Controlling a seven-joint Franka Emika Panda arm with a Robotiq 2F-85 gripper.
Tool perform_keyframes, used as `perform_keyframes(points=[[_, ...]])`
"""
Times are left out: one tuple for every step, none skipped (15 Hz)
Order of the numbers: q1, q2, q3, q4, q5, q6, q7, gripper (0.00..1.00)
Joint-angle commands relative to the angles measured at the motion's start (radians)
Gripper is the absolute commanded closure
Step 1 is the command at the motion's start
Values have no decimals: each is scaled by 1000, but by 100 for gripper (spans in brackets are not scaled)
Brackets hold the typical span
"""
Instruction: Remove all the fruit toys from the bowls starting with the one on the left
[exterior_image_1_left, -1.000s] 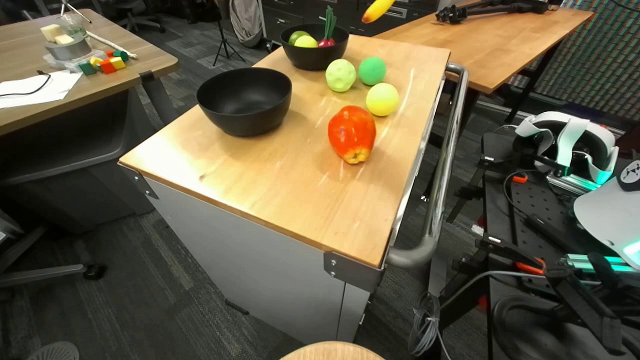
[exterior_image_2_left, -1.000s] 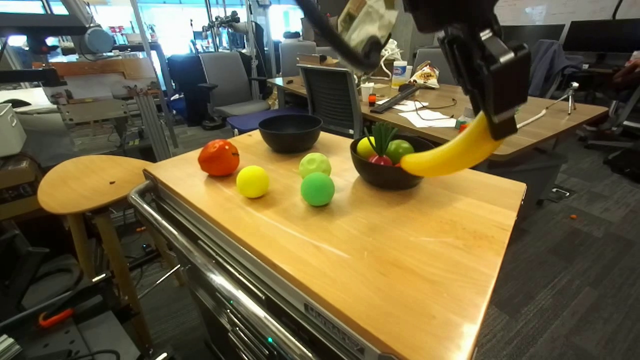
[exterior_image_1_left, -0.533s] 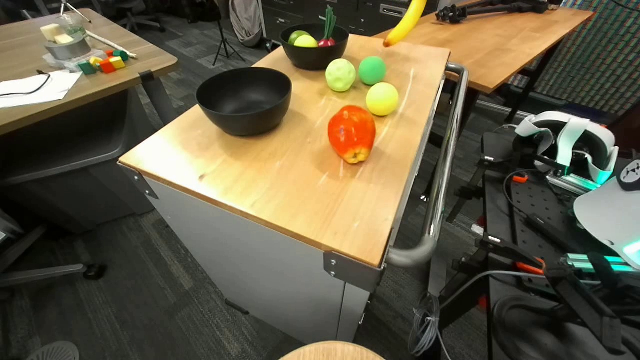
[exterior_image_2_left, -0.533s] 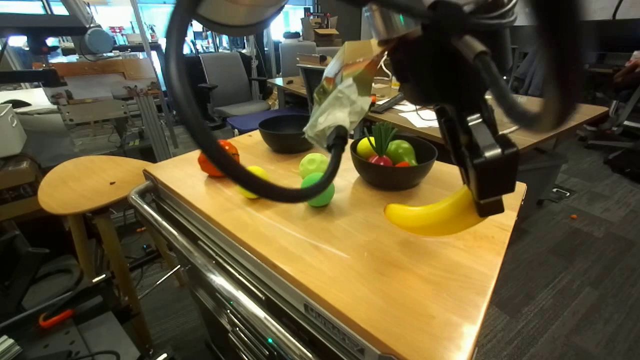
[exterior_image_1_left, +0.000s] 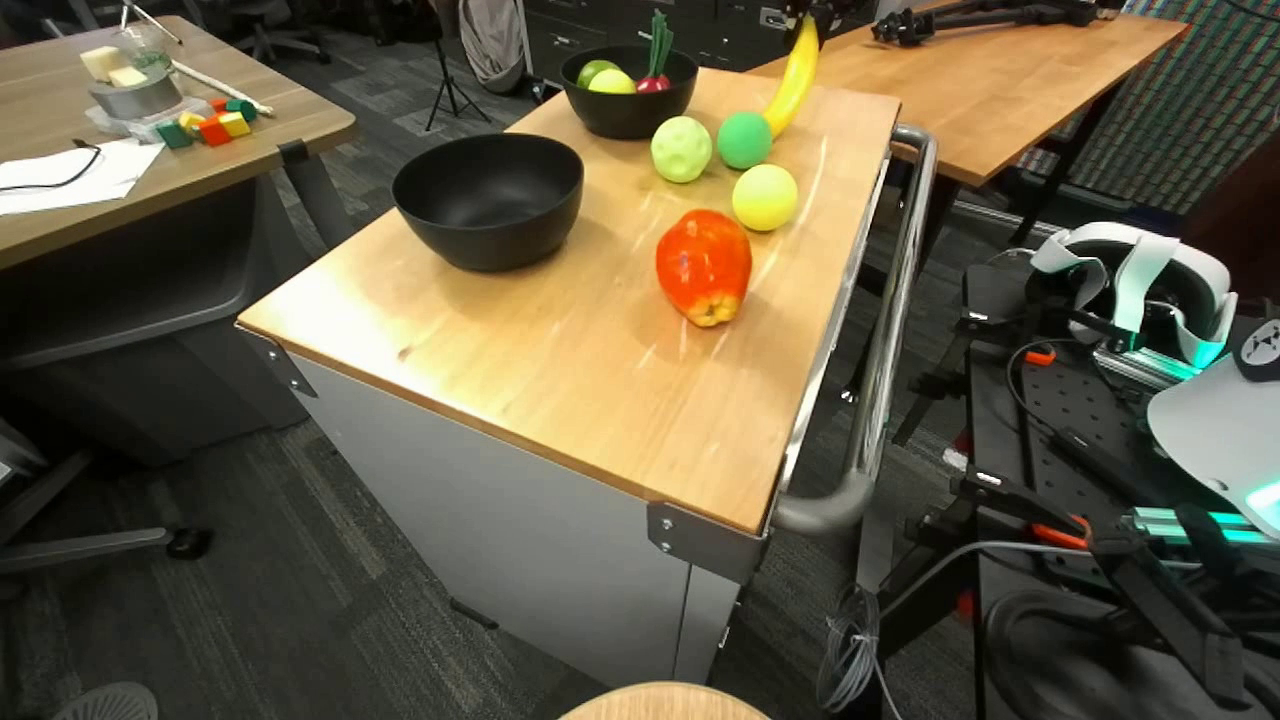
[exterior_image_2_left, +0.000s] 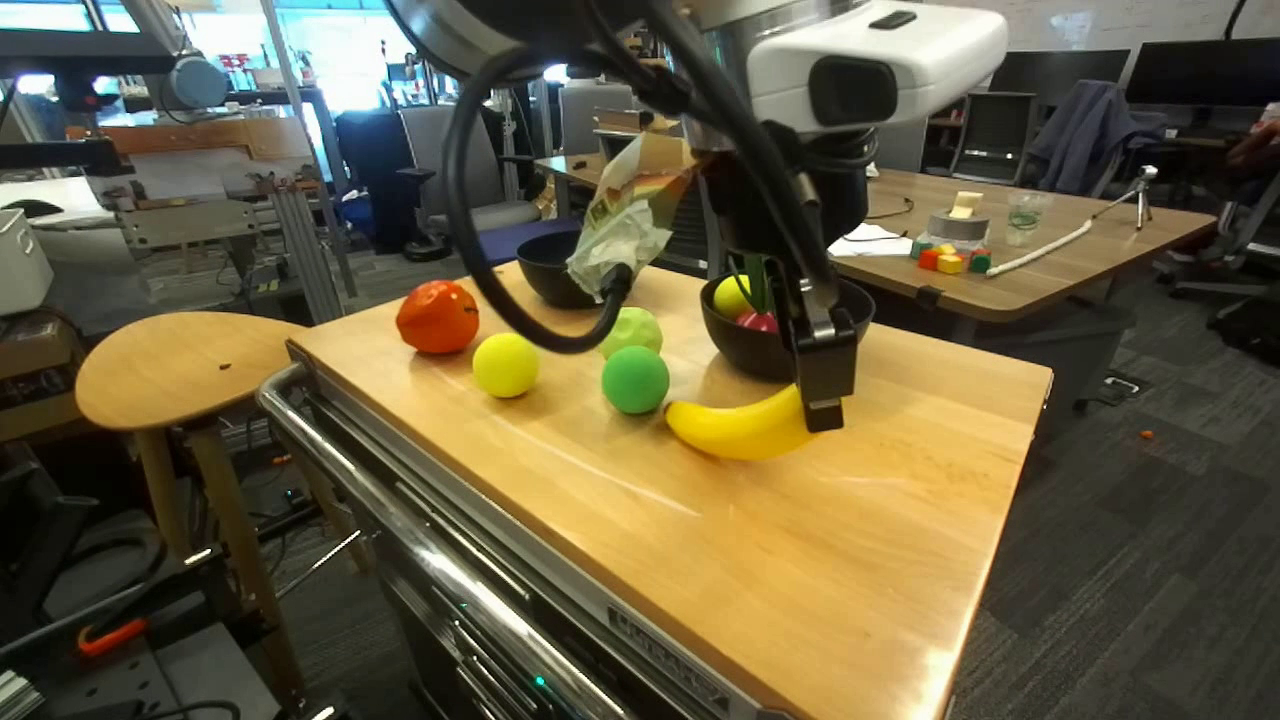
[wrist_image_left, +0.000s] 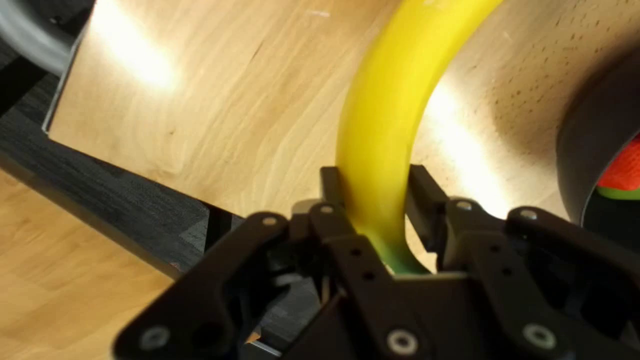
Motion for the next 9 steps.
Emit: perform_keyframes(points=[[25, 61, 0, 123, -23, -70, 27, 81], [31, 71, -4, 153, -38, -91, 34, 39], [37, 79, -8, 179, -49, -99, 36, 39], [42, 75, -11, 199, -70, -103, 36, 35], [48, 58, -12, 215, -92, -122, 36, 27], [51, 44, -11, 229, -109, -135, 31, 19], [55, 24, -6, 240, -122, -148, 24, 12], [58, 7, 3, 250, -102, -154, 2, 4], [61, -7, 15, 263, -54, -162, -28, 0]])
